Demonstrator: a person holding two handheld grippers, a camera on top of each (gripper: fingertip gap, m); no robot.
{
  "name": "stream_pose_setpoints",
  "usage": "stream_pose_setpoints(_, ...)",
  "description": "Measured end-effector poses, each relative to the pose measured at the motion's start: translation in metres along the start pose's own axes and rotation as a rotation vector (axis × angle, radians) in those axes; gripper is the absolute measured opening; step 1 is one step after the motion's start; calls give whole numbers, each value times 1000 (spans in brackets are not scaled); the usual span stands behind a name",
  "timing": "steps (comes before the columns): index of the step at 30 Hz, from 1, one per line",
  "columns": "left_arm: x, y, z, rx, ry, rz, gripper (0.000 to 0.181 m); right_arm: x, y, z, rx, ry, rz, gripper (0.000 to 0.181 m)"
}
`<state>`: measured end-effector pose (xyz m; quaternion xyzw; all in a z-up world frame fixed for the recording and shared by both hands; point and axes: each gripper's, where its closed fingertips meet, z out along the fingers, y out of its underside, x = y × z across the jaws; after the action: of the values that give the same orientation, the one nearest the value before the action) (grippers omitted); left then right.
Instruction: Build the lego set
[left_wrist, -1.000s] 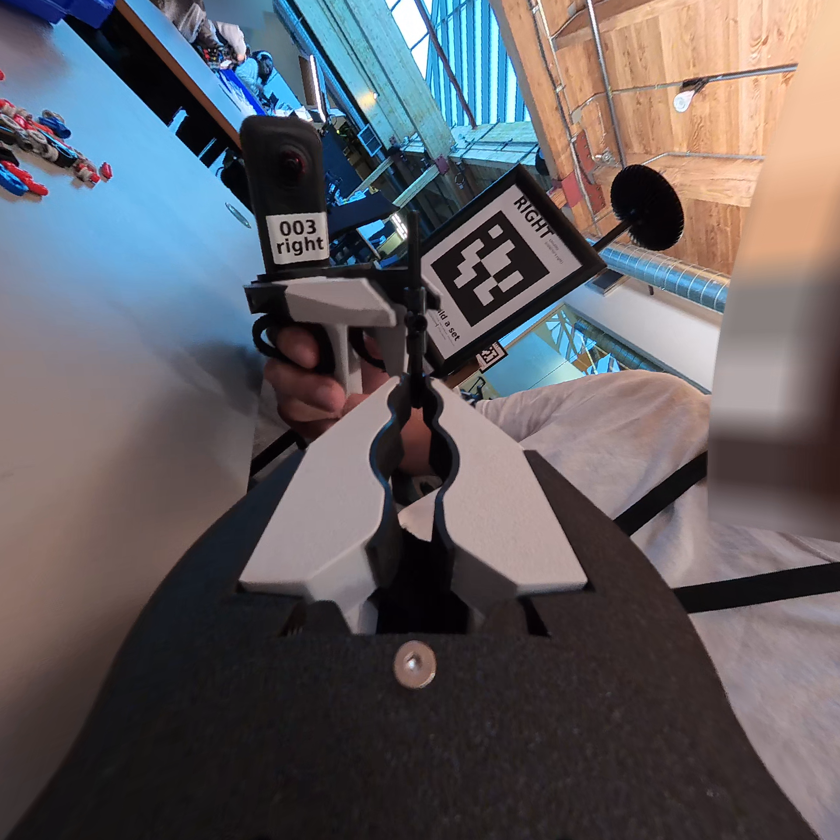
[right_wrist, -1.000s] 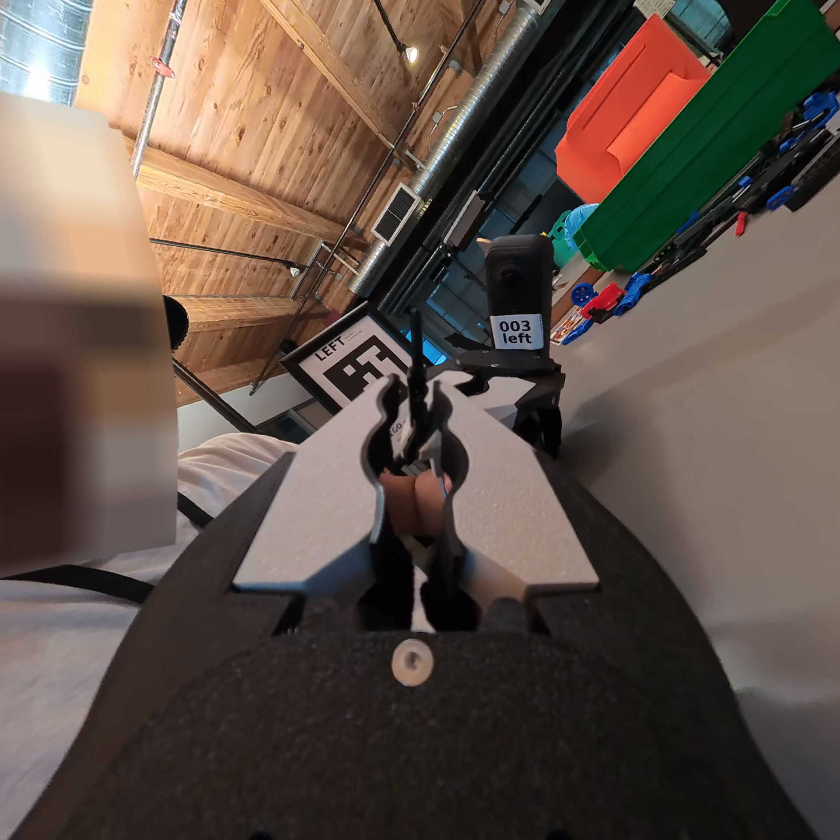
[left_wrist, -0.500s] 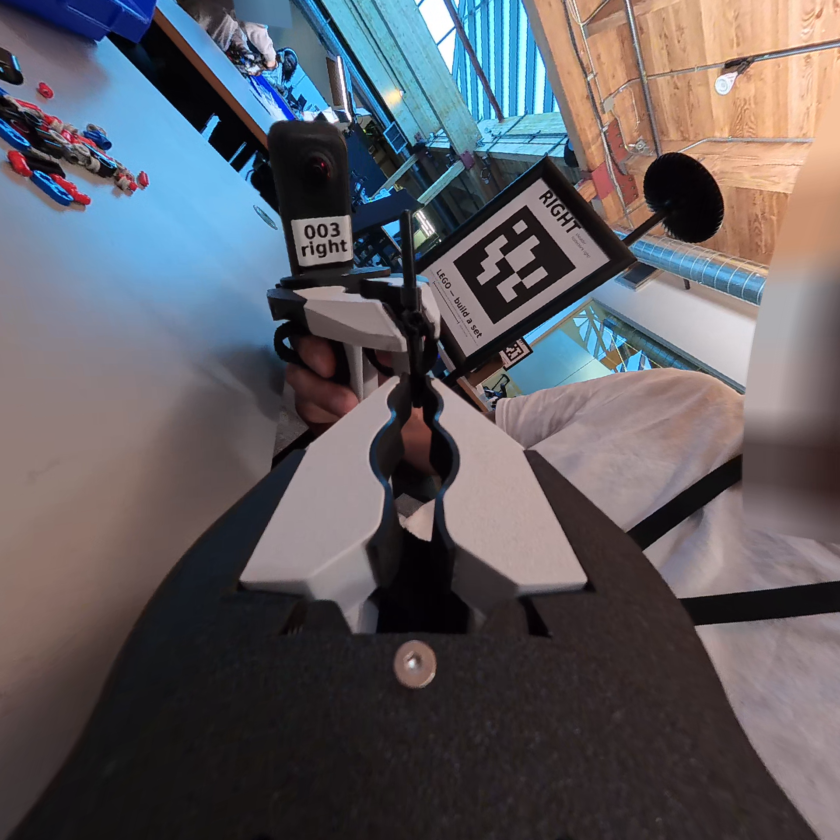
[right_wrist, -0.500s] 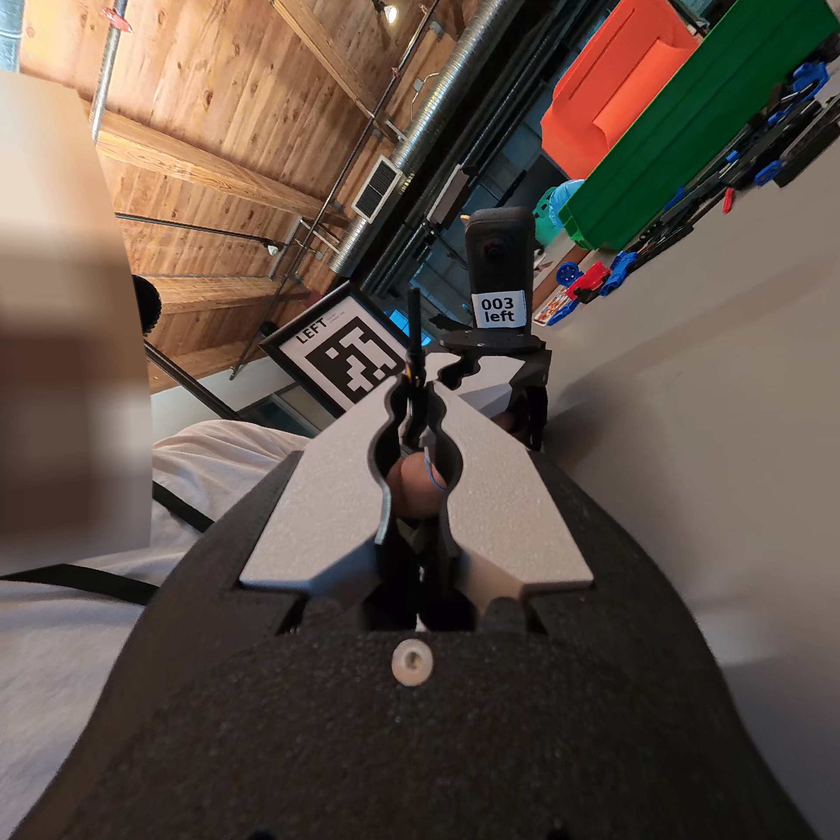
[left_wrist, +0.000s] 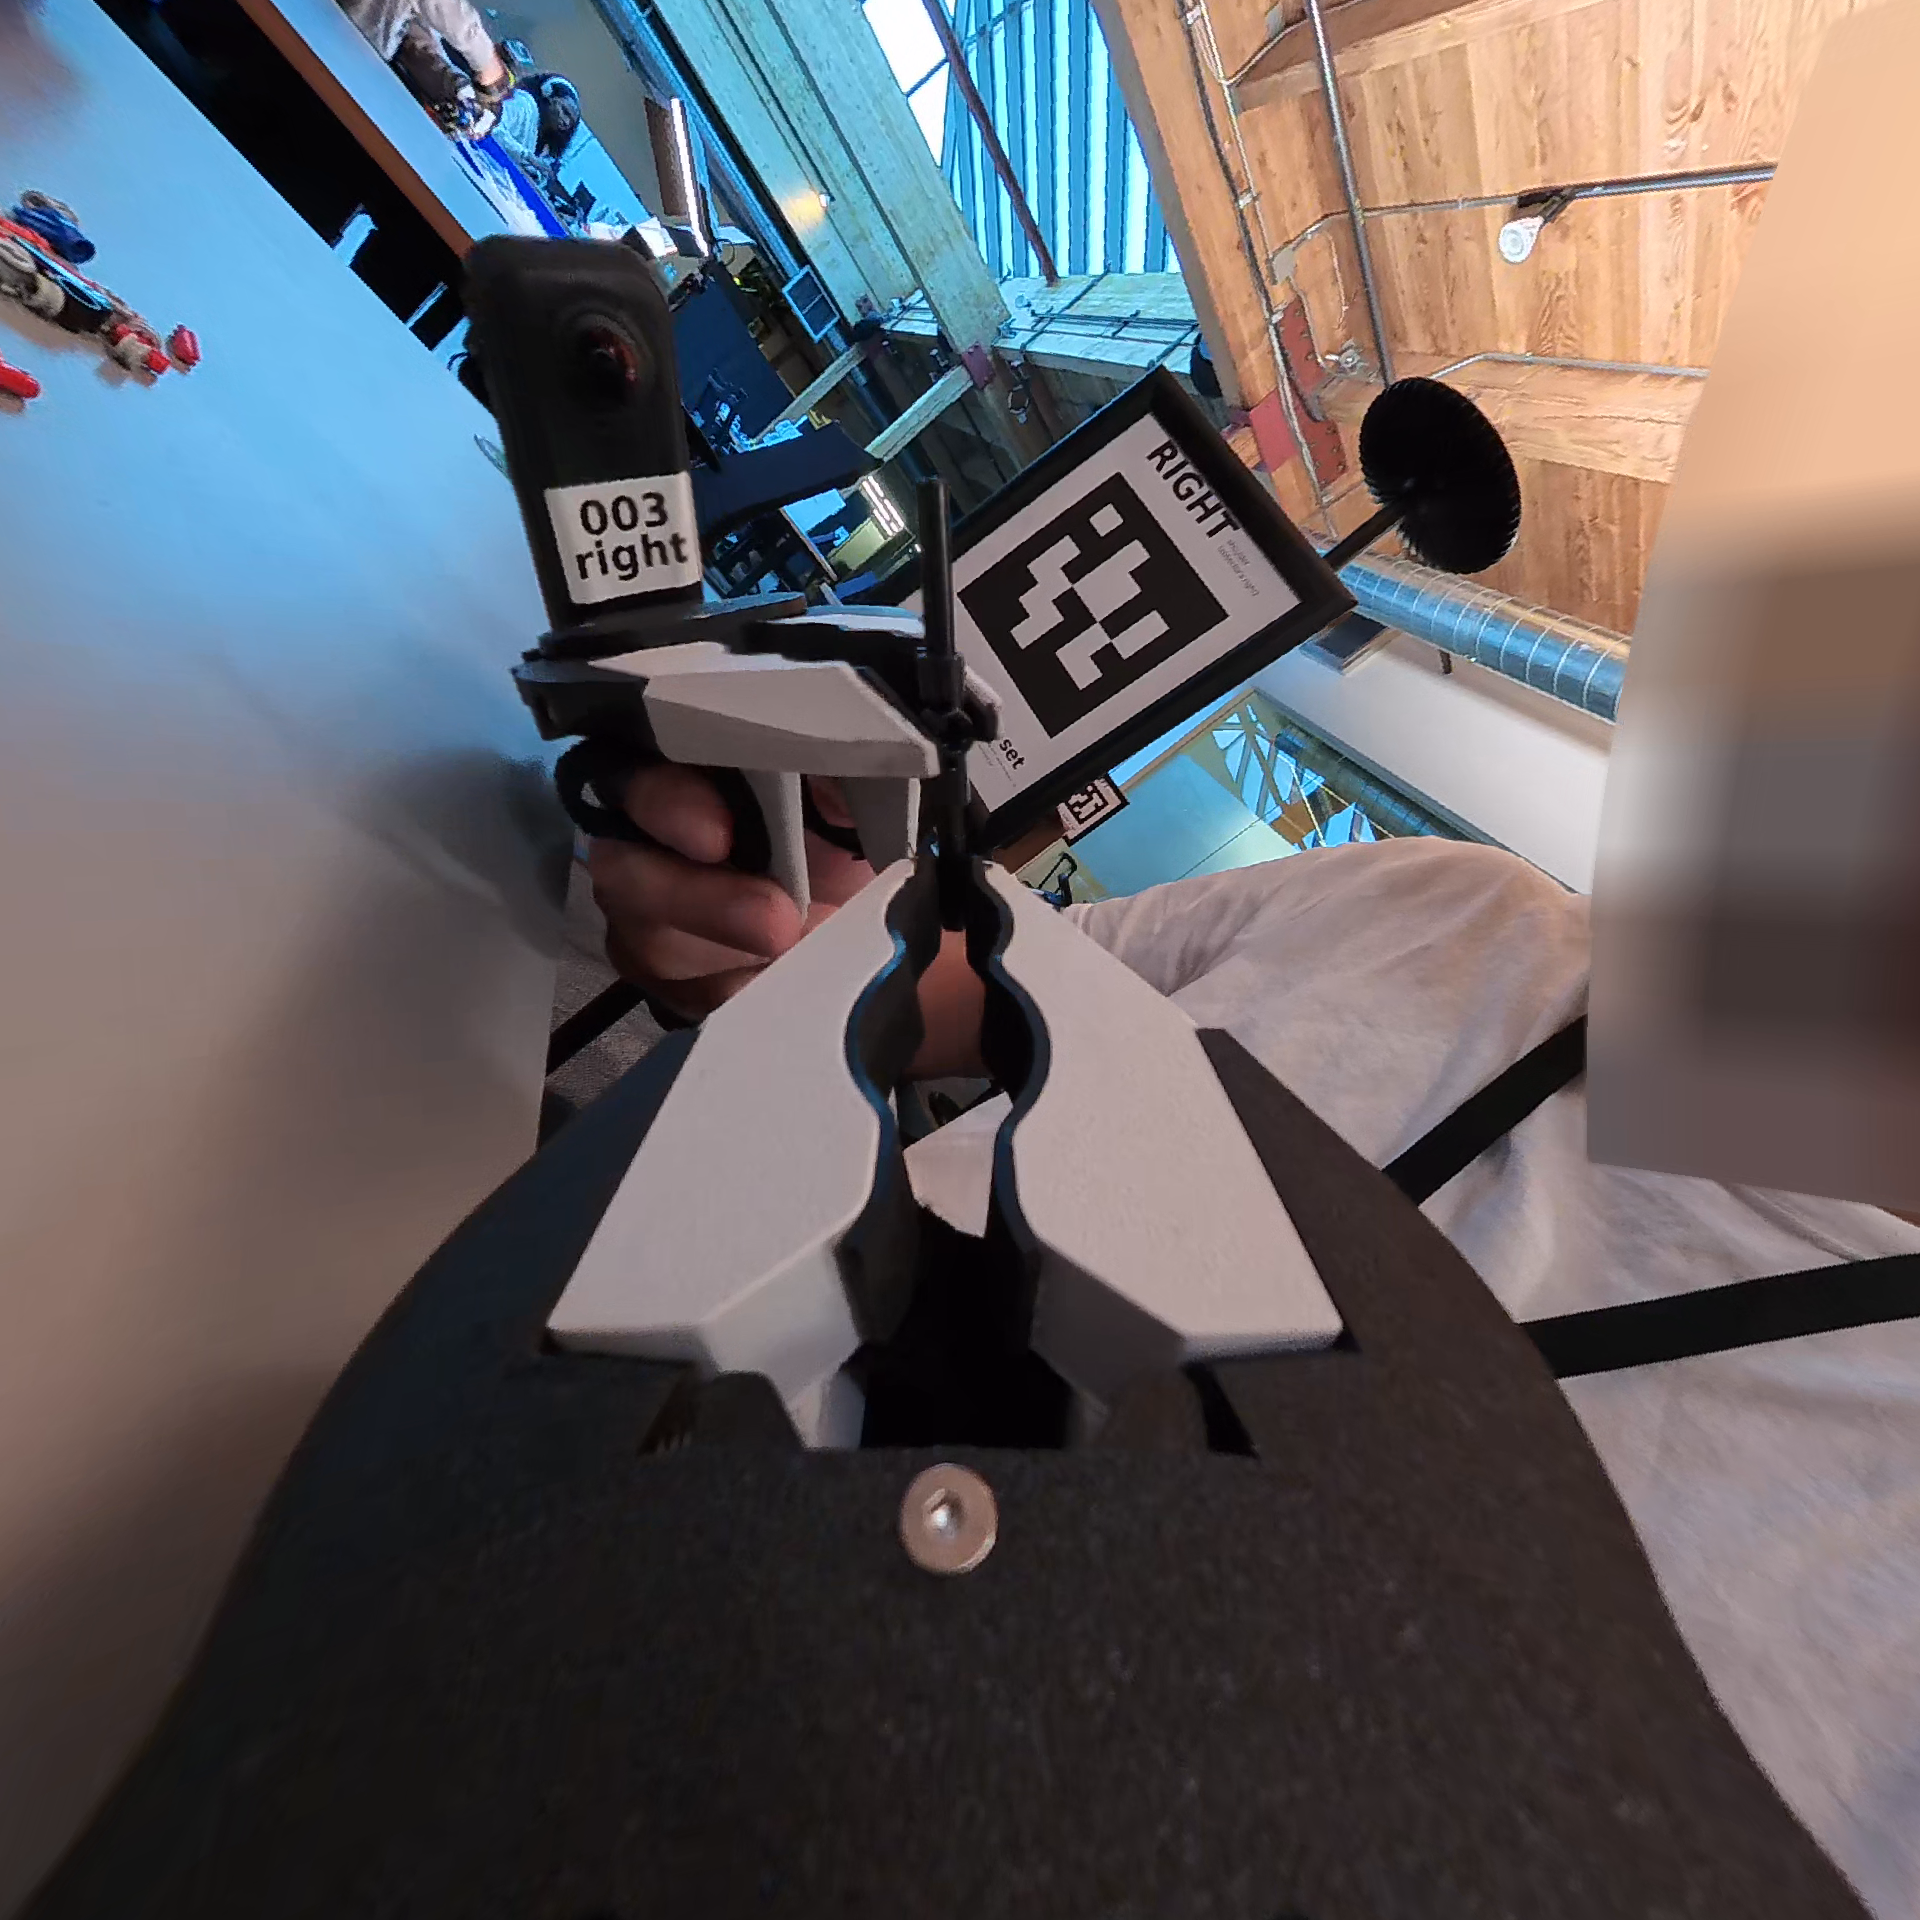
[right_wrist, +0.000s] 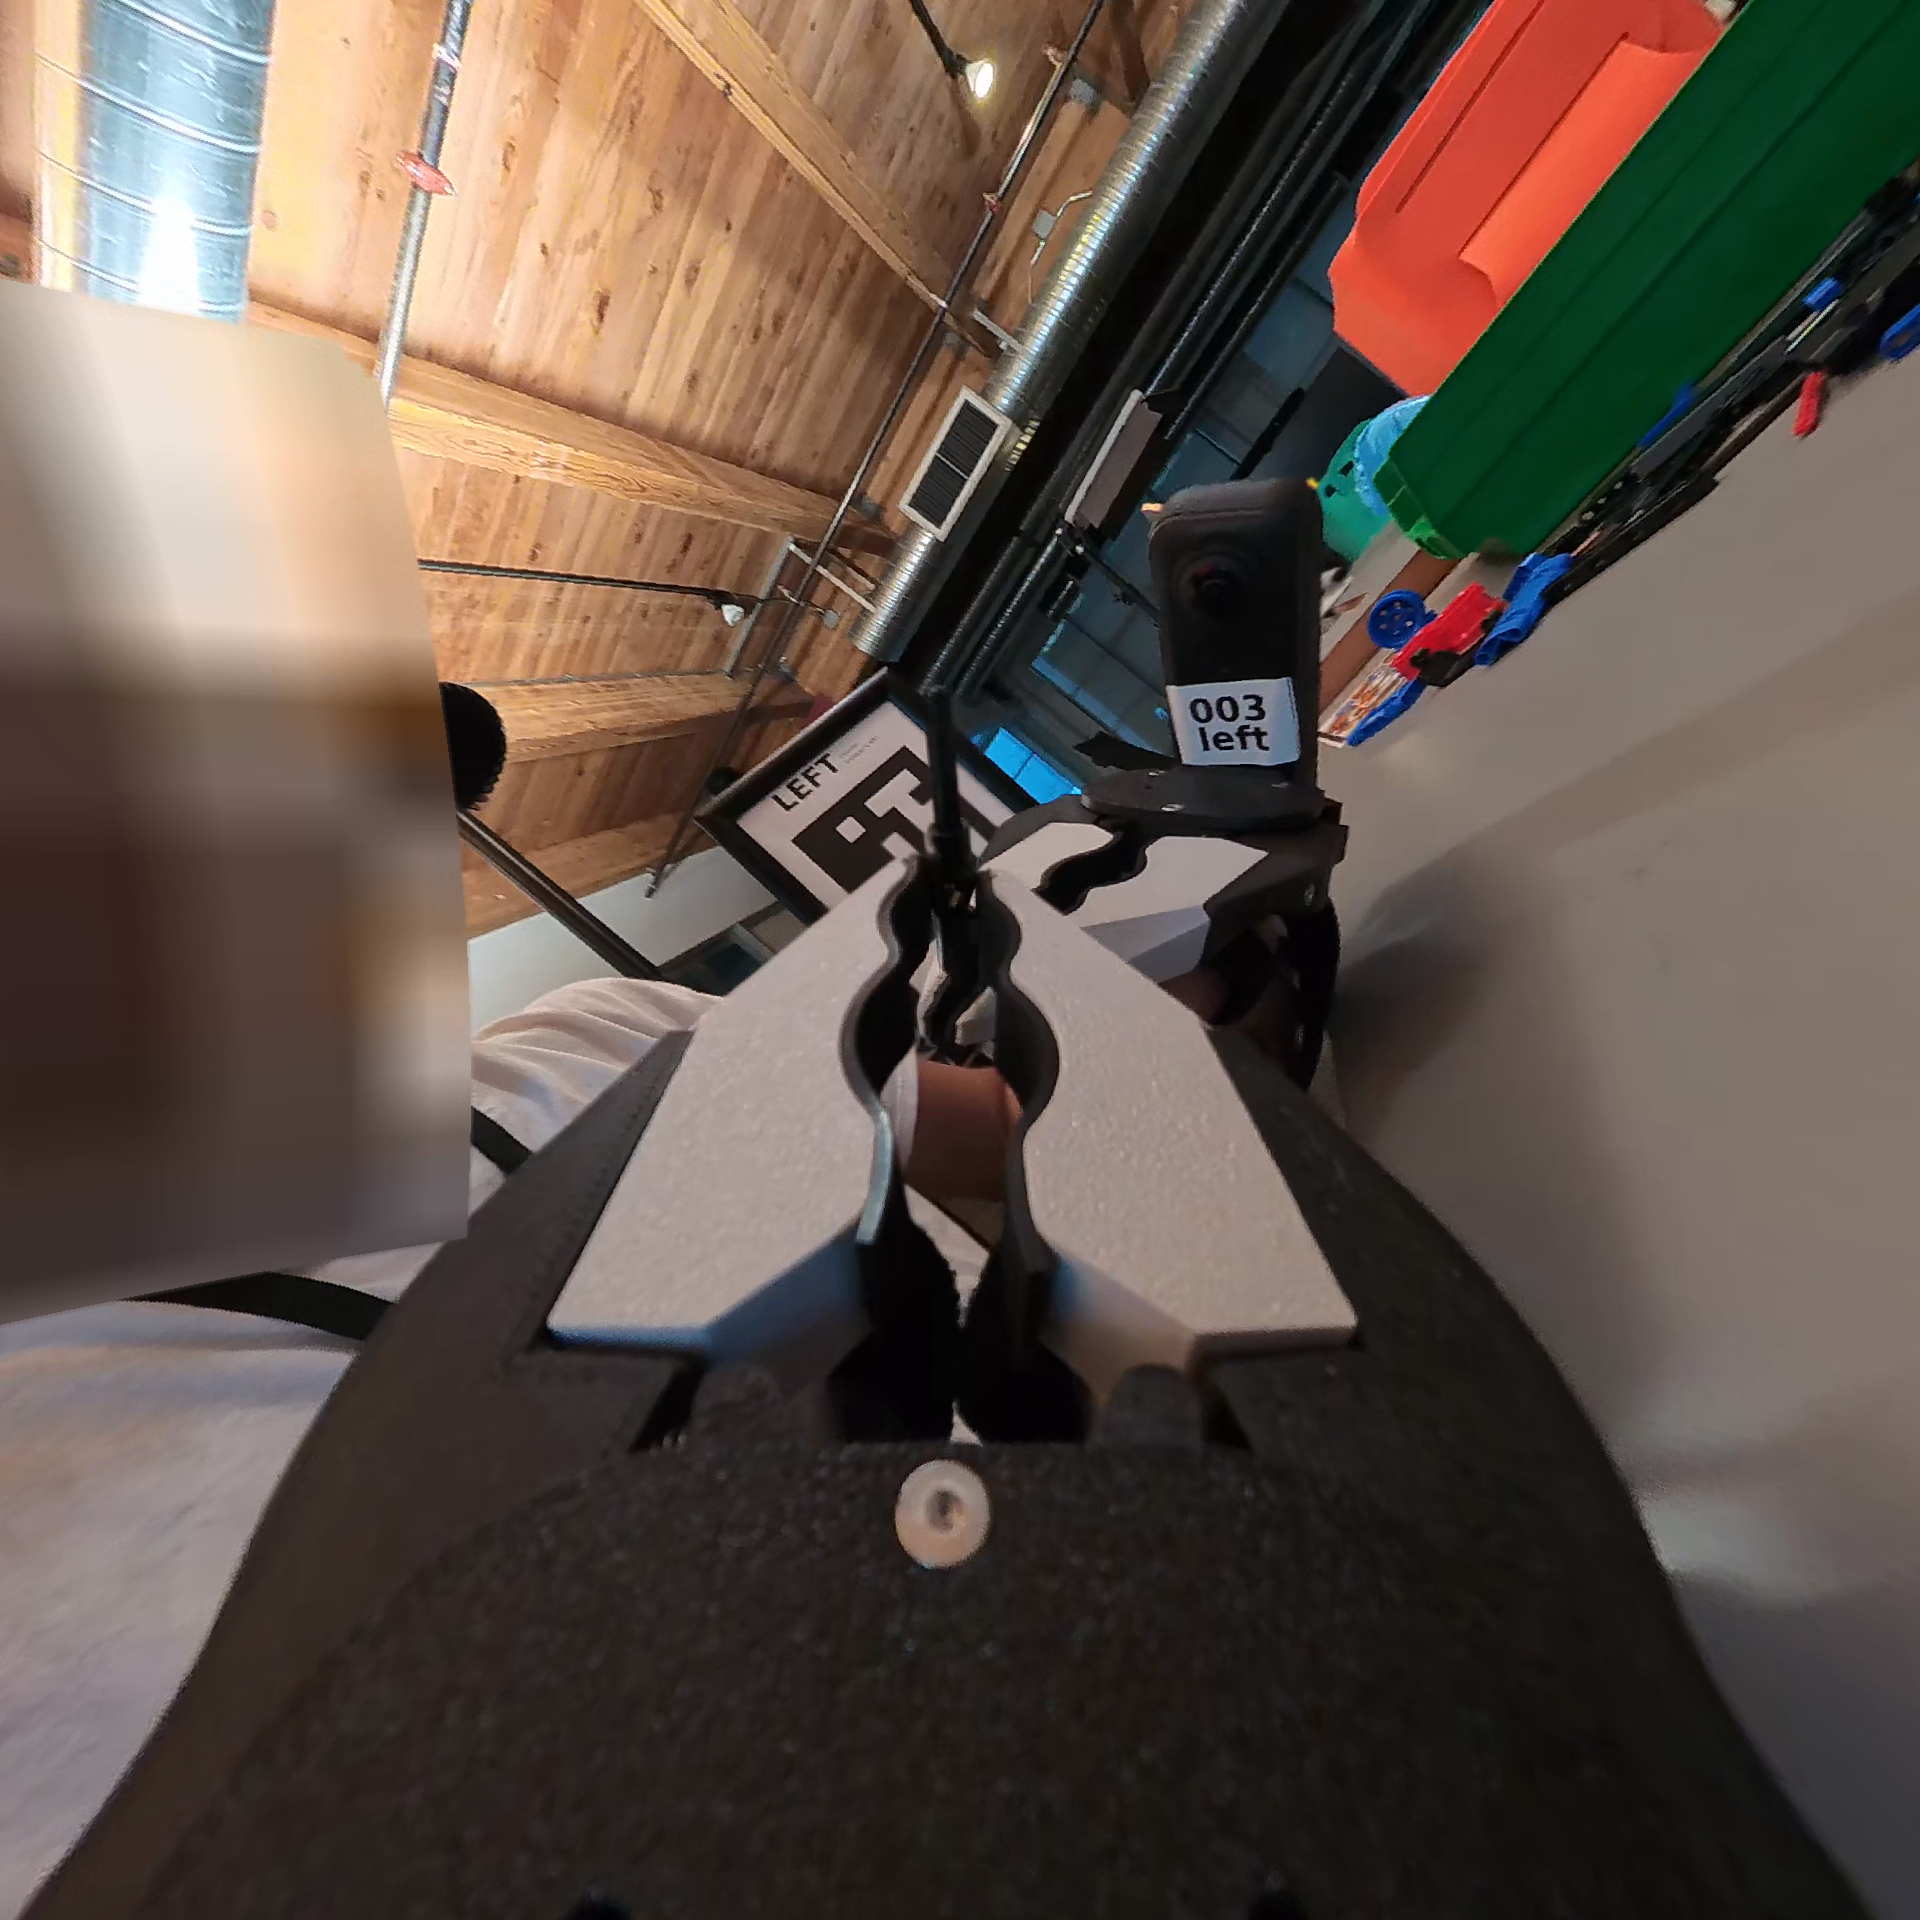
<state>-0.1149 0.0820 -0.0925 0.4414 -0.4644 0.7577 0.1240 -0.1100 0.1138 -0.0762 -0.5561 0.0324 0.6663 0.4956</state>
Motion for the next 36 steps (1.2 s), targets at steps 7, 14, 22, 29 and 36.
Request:
stream_pose_setpoints(7,-5,1,0,-12,-44,36,1,2,-1,-1,37,-54,115,7)
stream_pose_setpoints(14,-7,3,1,-11,-44,9,2,8,-5,-3,76,1,96,6)
stream_pose_setpoints(22,-5,2,1,-5,-35,12,2,4,-8,-3,67,62,4,6)
stream_pose_setpoints(29,1,1,2,1,16,-7,2,0,-7,-1,30,136,-135,6)
stream_pose_setpoints(36,10,-8,-4,66,104,-46,2,-8,-16,-7,53,83,-146,22)
